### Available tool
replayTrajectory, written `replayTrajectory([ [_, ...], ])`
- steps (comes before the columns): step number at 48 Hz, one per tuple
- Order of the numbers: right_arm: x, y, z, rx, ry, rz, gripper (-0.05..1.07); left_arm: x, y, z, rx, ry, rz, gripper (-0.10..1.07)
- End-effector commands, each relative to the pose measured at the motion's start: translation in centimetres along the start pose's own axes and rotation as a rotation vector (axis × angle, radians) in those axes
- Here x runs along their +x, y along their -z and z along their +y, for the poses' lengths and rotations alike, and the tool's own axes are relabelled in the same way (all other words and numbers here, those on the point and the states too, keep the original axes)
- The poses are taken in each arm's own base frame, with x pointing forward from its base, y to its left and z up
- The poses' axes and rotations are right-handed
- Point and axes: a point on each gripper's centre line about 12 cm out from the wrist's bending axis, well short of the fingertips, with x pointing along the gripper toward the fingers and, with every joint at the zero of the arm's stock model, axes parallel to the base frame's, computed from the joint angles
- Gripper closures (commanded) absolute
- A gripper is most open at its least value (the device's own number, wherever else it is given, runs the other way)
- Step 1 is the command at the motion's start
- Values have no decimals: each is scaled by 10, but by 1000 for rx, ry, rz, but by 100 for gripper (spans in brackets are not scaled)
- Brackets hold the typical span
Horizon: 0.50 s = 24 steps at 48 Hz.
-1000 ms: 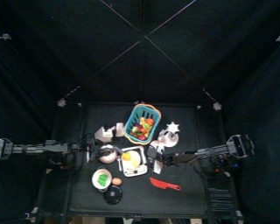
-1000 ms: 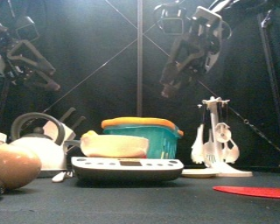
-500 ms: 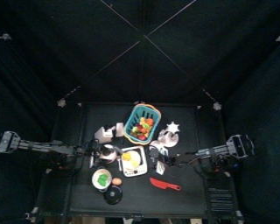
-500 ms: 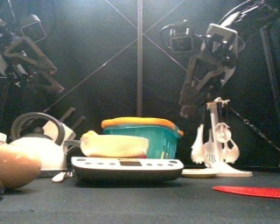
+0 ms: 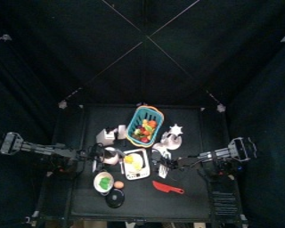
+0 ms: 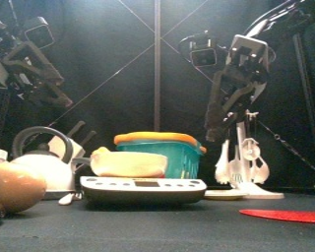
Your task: Grab pan
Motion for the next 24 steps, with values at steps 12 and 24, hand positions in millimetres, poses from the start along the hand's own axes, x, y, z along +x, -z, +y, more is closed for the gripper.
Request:
replayTrajectory([
  [12,0,-13,8,29,-9,-7,17,1,-6,-2,-1,6,-10,5],
  [24,-3,-35,13,134,-33,-29,17,1,-6,-2,-1,6,-11,5],
])
